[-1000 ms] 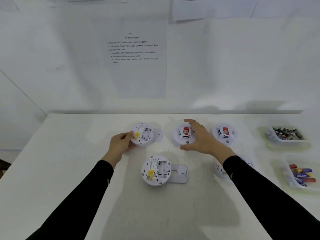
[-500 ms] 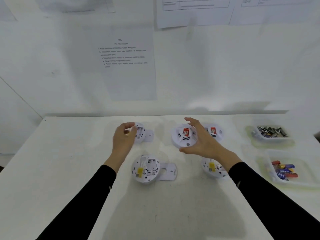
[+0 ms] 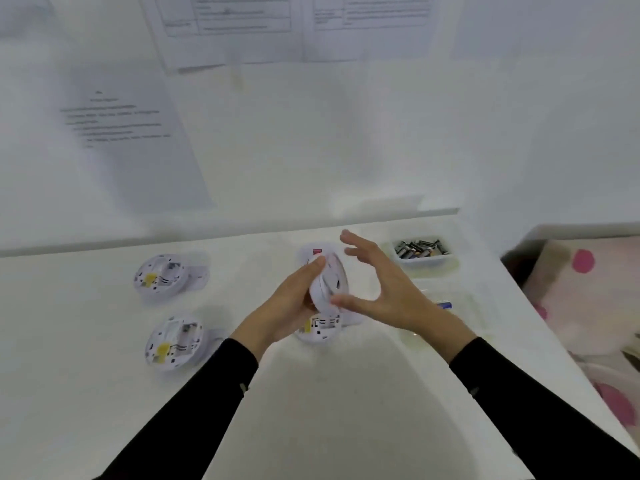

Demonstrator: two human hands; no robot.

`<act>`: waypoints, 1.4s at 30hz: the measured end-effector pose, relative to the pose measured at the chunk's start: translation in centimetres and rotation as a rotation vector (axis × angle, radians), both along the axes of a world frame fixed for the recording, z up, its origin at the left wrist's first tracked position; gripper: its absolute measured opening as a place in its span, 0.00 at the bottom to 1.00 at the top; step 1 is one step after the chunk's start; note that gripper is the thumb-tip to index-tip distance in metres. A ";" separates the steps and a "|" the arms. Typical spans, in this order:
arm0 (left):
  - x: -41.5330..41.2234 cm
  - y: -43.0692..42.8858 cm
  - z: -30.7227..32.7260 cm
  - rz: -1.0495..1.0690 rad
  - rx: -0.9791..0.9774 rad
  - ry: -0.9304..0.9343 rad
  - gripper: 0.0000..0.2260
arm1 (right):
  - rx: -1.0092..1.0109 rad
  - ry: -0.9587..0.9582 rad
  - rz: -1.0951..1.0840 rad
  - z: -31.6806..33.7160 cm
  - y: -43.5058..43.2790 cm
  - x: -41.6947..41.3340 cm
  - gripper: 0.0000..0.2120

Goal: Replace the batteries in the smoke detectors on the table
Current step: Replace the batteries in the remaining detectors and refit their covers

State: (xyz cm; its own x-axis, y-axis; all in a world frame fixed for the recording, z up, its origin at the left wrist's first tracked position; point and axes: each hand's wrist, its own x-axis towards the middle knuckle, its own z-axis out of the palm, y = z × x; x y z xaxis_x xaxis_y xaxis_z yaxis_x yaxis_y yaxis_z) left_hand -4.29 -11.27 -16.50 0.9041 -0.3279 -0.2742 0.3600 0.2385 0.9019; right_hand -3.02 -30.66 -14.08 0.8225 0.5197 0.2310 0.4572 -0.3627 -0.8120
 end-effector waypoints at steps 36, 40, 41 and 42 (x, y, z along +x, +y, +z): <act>1.5 -13.6 -3.2 0.453 -0.441 0.179 0.28 | -0.475 -0.490 -0.079 -9.1 -21.2 1.3 0.14; 1.8 -13.9 -2.9 0.442 -0.443 0.186 0.31 | -0.481 -0.475 -0.037 -9.2 -21.0 0.9 0.15; 1.9 -13.9 -2.9 0.439 -0.447 0.187 0.31 | -0.485 -0.457 -0.031 -9.2 -21.0 0.8 0.14; 2.0 -14.0 -2.9 0.436 -0.453 0.188 0.32 | -0.489 -0.429 -0.027 -9.0 -21.0 0.8 0.15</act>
State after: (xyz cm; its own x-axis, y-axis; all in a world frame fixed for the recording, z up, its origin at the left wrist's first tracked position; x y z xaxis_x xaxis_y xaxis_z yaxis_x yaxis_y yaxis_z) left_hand -2.34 -25.23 -19.43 0.9303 -0.0622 -0.3615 0.2862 0.7395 0.6093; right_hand -2.22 -51.62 -23.05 0.7241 0.6285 0.2842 0.6897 -0.6600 -0.2977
